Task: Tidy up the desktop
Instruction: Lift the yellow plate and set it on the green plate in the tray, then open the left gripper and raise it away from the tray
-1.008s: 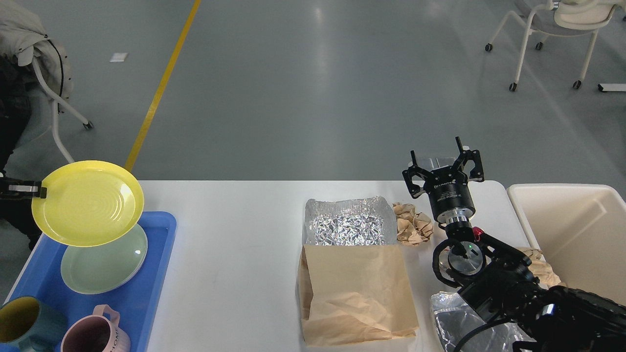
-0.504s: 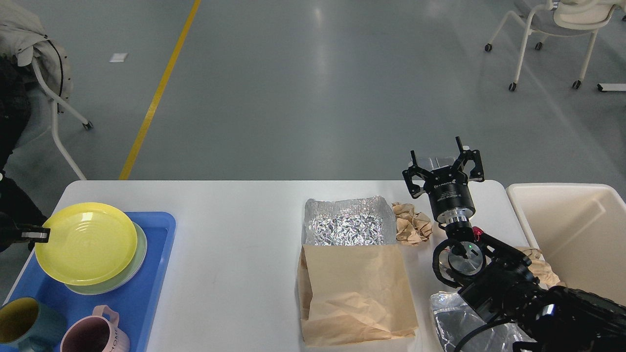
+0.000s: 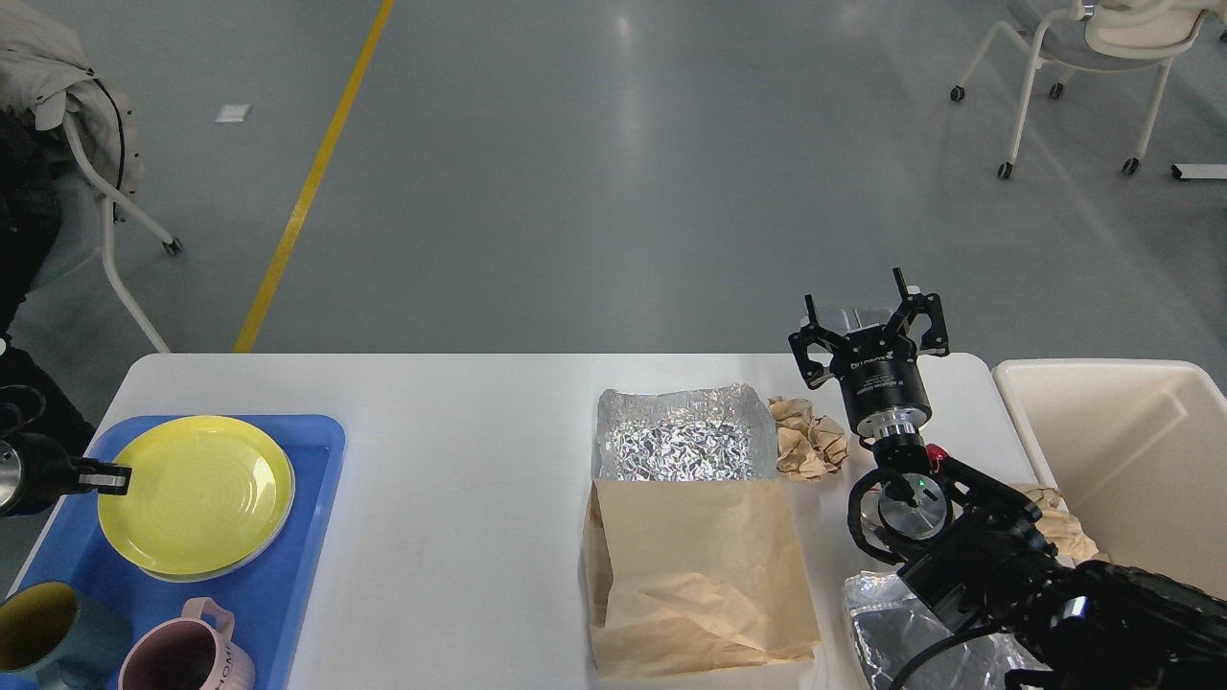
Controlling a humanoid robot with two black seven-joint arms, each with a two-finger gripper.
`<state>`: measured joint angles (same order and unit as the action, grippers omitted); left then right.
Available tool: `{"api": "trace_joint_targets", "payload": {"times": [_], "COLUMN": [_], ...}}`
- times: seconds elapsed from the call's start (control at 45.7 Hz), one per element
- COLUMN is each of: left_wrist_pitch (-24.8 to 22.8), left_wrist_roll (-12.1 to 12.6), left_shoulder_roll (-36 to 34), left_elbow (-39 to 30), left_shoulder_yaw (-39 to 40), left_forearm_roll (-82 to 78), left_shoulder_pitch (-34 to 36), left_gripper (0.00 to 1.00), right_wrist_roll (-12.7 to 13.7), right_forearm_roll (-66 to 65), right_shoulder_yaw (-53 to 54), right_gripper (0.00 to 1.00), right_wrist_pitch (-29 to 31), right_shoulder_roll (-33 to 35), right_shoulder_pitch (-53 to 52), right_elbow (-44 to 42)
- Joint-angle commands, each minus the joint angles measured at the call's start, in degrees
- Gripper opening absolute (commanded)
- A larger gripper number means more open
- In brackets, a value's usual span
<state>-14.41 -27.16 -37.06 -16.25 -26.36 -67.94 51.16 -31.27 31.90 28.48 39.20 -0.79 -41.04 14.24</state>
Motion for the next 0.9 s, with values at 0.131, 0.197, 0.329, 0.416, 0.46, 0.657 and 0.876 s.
{"api": "trace_joint_targets", "payload": {"times": [0.131, 0.197, 0.329, 0.416, 0.46, 0.657, 0.876], "left_wrist_pitch": [0.3, 0.3, 0.1, -0.5, -0.9, -12.4, -22.1], "left_wrist_roll": [-0.5, -0.7, -3.0, -4.6, -5.5, -7.2, -6.9], "left_shoulder_roll": [-0.1, -0.3, -0.5, -0.6, -0.6, -2.8, -2.0], "left_elbow": [0.2, 0.2, 0.8, 1.9, 2.3, 2.4, 2.4], "left_shoulder_yaw": [0.0, 0.1, 0.1, 0.1, 0.1, 0.2, 1.7], "left_forearm_roll": [0.9, 1.3, 3.8, 5.3, 6.1, 12.0, 31.3], "left_shoulder_pitch": [0.1, 0.2, 0.9, 2.6, 4.5, 20.5, 33.6], "left_gripper": [0.52, 0.6, 0.73, 0.77, 0.79, 0.79, 0.81], "right_wrist_roll": [0.1, 0.0, 0.0, 0.0, 0.0, 0.0, 0.0], "right_forearm_roll": [0.0, 0.0, 0.0, 0.0, 0.0, 0.0, 0.0], "right_shoulder_yaw": [0.0, 0.0, 0.0, 0.0, 0.0, 0.0, 0.0], "right_gripper": [1.0, 1.0, 1.0, 1.0, 1.0, 1.0, 1.0], "right_wrist_pitch": [0.0, 0.0, 0.0, 0.0, 0.0, 0.0, 0.0], "right_shoulder_roll": [0.0, 0.0, 0.0, 0.0, 0.0, 0.0, 0.0], "right_shoulder_pitch": [0.0, 0.0, 0.0, 0.0, 0.0, 0.0, 0.0], "right_elbow": [0.0, 0.0, 0.0, 0.0, 0.0, 0.0, 0.0]}}
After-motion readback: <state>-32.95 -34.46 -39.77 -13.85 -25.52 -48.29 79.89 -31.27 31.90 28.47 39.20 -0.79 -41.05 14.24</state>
